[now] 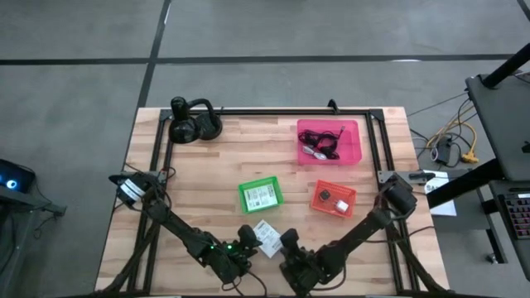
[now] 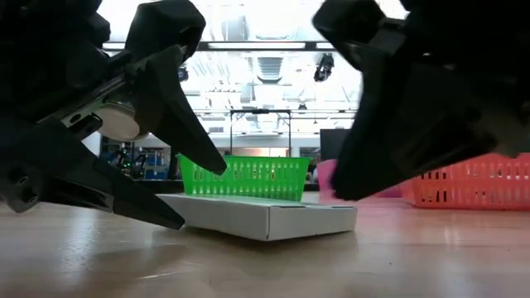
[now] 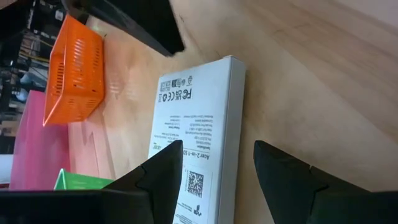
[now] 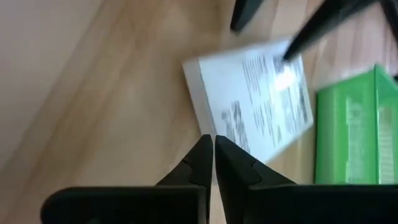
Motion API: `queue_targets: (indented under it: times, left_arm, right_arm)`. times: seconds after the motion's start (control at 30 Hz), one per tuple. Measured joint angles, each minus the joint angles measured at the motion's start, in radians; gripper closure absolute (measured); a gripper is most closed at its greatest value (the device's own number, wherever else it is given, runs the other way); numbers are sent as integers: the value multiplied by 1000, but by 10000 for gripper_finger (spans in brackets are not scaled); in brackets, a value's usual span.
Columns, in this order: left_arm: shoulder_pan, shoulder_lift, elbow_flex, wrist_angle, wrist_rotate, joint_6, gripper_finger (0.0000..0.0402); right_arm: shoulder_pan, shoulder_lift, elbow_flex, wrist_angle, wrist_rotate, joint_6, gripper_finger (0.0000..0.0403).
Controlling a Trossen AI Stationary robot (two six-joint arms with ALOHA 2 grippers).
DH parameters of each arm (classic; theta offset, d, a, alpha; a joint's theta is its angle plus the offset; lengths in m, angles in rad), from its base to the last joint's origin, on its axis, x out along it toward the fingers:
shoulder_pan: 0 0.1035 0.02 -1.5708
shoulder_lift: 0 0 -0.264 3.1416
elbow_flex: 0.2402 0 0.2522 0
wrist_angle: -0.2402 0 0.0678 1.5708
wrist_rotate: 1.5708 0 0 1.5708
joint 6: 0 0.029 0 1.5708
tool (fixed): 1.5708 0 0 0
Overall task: Pick and place items into bin
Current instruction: Put the card reader box into the green bin
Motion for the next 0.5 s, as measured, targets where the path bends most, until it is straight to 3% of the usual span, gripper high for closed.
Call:
queue_targets:
  times: [0.23,0.5]
  left_arm:
    - [0,0,-2,-8,0,-8,220]
    - [0,1,-2,-14,0,-8,220]
  right_arm:
    - [-10,-13,-4,-133,97,135,394]
    - [-80,-9,-44,-136,92,138,394]
